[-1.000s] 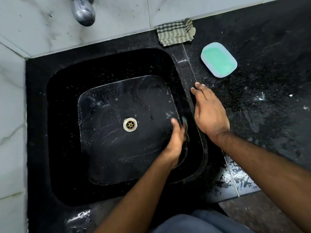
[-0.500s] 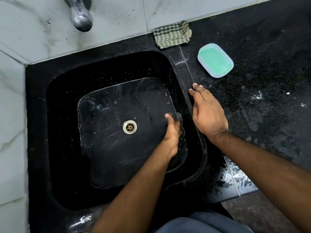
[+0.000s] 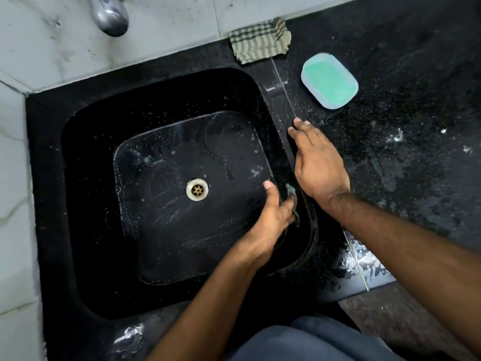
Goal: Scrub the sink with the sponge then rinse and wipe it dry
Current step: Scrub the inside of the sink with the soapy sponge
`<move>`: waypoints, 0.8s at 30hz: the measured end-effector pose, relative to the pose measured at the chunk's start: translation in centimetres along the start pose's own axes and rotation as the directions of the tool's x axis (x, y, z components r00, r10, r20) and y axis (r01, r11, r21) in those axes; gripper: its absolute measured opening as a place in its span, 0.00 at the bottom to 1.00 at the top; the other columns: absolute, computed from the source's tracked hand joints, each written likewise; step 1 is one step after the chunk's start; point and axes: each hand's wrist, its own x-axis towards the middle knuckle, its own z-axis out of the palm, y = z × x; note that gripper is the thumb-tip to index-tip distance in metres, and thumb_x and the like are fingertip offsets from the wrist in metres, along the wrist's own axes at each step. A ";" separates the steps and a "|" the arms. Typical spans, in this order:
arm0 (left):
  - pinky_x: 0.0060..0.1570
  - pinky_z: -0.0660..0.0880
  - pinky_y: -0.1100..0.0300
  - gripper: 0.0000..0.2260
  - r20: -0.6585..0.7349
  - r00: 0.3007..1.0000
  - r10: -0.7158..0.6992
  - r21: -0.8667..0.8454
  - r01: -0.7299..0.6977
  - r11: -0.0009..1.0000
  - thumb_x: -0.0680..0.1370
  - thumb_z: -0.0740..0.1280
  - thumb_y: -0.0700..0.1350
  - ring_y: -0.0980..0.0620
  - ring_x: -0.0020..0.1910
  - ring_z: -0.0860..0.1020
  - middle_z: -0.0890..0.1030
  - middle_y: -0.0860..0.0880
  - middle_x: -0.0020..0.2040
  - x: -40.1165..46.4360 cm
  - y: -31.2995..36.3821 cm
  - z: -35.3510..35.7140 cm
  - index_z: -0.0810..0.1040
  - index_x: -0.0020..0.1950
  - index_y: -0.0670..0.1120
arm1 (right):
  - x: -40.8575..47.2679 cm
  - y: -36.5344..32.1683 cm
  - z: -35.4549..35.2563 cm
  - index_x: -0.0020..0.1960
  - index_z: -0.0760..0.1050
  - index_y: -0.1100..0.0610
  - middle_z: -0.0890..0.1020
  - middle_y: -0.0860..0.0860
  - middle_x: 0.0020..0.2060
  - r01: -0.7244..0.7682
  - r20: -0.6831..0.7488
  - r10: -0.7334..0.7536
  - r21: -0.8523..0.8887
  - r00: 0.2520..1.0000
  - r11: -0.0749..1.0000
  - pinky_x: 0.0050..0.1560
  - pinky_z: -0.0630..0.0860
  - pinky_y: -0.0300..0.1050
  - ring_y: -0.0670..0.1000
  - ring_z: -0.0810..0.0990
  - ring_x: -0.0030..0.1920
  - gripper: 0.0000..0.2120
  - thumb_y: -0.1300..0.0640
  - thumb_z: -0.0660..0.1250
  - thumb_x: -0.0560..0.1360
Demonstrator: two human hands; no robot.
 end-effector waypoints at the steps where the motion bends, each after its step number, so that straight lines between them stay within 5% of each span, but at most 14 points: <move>1: 0.79 0.44 0.53 0.56 0.030 0.999 -0.032 0.025 0.032 0.999 0.65 0.44 0.82 0.50 0.81 0.52 0.55 0.49 0.81 -0.8 -0.7 0.4 0.54 0.82 0.46 | -0.2 0.0 0.1 0.73 0.67 0.59 0.66 0.54 0.75 0.001 0.005 -0.001 -0.002 1.000 1.000 0.76 0.60 0.49 0.53 0.63 0.76 0.24 0.64 0.55 0.77; 4: 0.75 0.53 0.60 0.49 -0.123 0.989 -0.088 0.125 0.103 0.987 0.73 0.38 0.77 0.51 0.79 0.58 0.60 0.48 0.80 0.2 -1.4 0.3 0.58 0.81 0.44 | -0.4 0.0 0.1 0.73 0.67 0.59 0.66 0.54 0.75 -0.001 0.008 0.001 -0.016 1.000 1.000 0.76 0.60 0.48 0.53 0.63 0.76 0.24 0.63 0.55 0.77; 6: 0.65 0.60 0.62 0.45 -0.101 0.991 -0.084 0.102 0.094 0.990 0.75 0.35 0.74 0.50 0.77 0.63 0.65 0.48 0.78 1.4 -0.3 0.1 0.63 0.79 0.45 | -0.3 -0.1 0.0 0.73 0.67 0.59 0.66 0.54 0.75 -0.003 0.003 0.003 -0.017 1.000 1.000 0.76 0.60 0.48 0.53 0.63 0.76 0.24 0.63 0.55 0.77; 9: 0.63 0.62 0.65 0.43 -0.003 0.993 0.120 0.172 -0.118 0.978 0.77 0.37 0.72 0.52 0.72 0.68 0.70 0.53 0.72 0.9 -0.2 -0.6 0.65 0.78 0.46 | -0.1 -0.2 -0.1 0.73 0.68 0.60 0.67 0.55 0.75 0.004 -0.026 -0.004 -0.014 1.000 1.000 0.77 0.59 0.48 0.54 0.64 0.75 0.24 0.64 0.56 0.77; 11: 0.69 0.59 0.63 0.55 -0.036 0.999 0.016 0.279 -0.006 0.960 0.68 0.38 0.81 0.51 0.69 0.72 0.74 0.52 0.69 0.5 0.0 -0.5 0.63 0.78 0.42 | -0.1 -0.2 -0.1 0.72 0.69 0.60 0.68 0.55 0.74 0.007 -0.035 -0.007 -0.004 0.999 1.000 0.77 0.59 0.47 0.54 0.64 0.75 0.24 0.64 0.56 0.76; 13: 0.79 0.51 0.53 0.67 -0.036 0.997 -0.065 0.315 0.073 0.946 0.55 0.39 0.86 0.48 0.76 0.65 0.68 0.45 0.76 0.3 -0.5 -1.0 0.60 0.79 0.41 | -0.1 -0.1 0.2 0.72 0.69 0.60 0.68 0.55 0.74 0.010 -0.033 -0.010 -0.004 0.999 1.000 0.76 0.60 0.48 0.54 0.65 0.74 0.24 0.64 0.56 0.76; 17: 0.80 0.43 0.52 0.56 -0.073 0.989 -0.125 0.215 0.138 0.967 0.66 0.37 0.81 0.50 0.80 0.54 0.57 0.46 0.81 0.8 -2.2 -1.0 0.57 0.81 0.44 | -0.2 0.1 0.3 0.72 0.69 0.60 0.68 0.55 0.74 0.012 -0.035 -0.012 -0.015 0.999 1.000 0.76 0.60 0.48 0.54 0.65 0.75 0.23 0.62 0.55 0.77; 24: 0.78 0.42 0.49 0.38 -0.128 0.968 -0.213 0.351 0.246 0.903 0.78 0.43 0.73 0.49 0.80 0.53 0.56 0.49 0.81 -1.1 -2.0 -1.4 0.65 0.78 0.51 | -0.6 0.1 0.4 0.73 0.68 0.60 0.67 0.54 0.75 0.010 -0.038 -0.011 -0.018 0.999 1.000 0.77 0.59 0.47 0.53 0.64 0.75 0.24 0.62 0.55 0.77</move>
